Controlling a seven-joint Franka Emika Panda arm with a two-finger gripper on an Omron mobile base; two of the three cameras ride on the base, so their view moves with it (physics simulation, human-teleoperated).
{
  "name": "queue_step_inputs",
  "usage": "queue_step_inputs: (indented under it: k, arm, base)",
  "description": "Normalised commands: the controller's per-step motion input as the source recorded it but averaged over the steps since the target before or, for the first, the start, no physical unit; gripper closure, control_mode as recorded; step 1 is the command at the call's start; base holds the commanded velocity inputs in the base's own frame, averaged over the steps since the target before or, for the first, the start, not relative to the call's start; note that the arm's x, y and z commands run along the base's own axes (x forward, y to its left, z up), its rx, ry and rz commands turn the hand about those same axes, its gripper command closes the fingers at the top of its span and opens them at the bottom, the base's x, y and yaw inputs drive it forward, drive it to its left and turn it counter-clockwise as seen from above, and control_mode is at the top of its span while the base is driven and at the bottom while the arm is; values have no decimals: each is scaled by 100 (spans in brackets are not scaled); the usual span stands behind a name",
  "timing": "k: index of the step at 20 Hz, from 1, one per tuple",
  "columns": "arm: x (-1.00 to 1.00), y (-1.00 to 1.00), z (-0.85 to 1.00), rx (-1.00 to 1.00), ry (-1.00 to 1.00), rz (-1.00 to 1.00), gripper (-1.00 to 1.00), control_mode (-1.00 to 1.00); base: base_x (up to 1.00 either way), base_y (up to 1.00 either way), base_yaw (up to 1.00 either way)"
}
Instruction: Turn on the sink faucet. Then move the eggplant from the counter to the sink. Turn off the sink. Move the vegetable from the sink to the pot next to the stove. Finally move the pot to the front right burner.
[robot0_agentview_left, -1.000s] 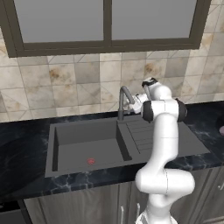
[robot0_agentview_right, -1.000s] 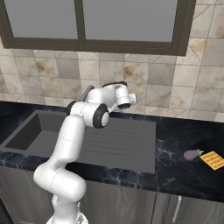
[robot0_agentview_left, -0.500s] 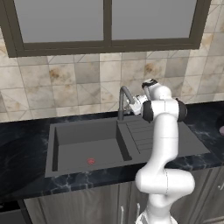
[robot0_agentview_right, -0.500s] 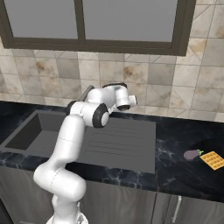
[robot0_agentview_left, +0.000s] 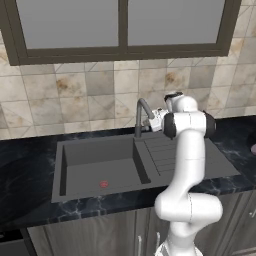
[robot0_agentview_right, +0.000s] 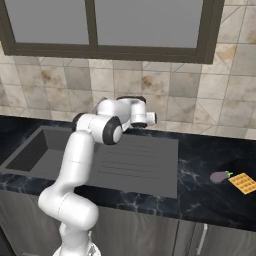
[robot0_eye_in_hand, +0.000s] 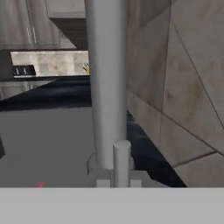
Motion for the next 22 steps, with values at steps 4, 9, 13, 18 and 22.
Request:
queue_step_inputs:
  k: [4, 9, 13, 18, 22]
  arm:
    - [-11, 0, 2, 0, -5, -26, 100, -100]
    - [-1, 0, 0, 0, -2, -31, 100, -100]
    - [0, -3, 0, 0, 0, -27, 100, -100]
    - [7, -3, -10, 0, 2, -3, 100, -100]
    - [23, -20, -22, 1, 1, -2, 100, -100]
  base:
    - [0, 0, 0]
    - [0, 0, 0]
    - [0, 0, 0]
    - [0, 0, 0]
    - [0, 0, 0]
